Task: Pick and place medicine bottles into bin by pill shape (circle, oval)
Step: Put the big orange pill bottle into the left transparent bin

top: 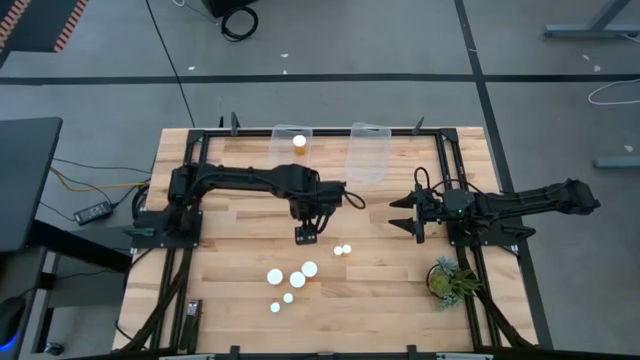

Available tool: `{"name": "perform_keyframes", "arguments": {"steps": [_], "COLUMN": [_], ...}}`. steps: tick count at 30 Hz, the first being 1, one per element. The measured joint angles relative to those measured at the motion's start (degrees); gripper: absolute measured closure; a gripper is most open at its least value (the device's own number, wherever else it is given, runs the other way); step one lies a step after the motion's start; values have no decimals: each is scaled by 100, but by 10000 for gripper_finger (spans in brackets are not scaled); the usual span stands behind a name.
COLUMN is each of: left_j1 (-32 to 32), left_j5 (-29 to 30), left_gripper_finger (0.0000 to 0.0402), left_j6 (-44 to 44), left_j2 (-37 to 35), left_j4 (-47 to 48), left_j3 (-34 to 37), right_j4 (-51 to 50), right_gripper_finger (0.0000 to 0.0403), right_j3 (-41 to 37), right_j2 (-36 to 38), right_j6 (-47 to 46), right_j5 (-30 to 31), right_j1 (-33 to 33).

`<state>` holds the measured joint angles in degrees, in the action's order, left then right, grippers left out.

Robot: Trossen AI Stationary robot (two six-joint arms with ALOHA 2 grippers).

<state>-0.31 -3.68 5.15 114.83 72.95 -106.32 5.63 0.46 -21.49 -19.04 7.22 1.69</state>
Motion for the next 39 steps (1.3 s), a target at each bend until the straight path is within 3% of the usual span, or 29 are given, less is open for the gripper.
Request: {"name": "perform_keyframes", "arguments": {"steps": [15,23,39], "left_j1": [-694,-1168,-1710], "left_j5": [-4,-4,357], "left_gripper_finger": [109,109,108], "left_j6": [796,1145,2142], "left_j2": [0,26,351], "left_j4": [-43,-545,-625], "left_j3": [2,2,12], "right_j4": [0,0,2], "right_gripper_finger": [98,98,98], "right_j3": [1,1,-1], "right_j2": [-1,1,-1], "right_j6": [-1,-1,-1], "right_j5": [0,0,2], "right_j1": [-2,0,-2]}}
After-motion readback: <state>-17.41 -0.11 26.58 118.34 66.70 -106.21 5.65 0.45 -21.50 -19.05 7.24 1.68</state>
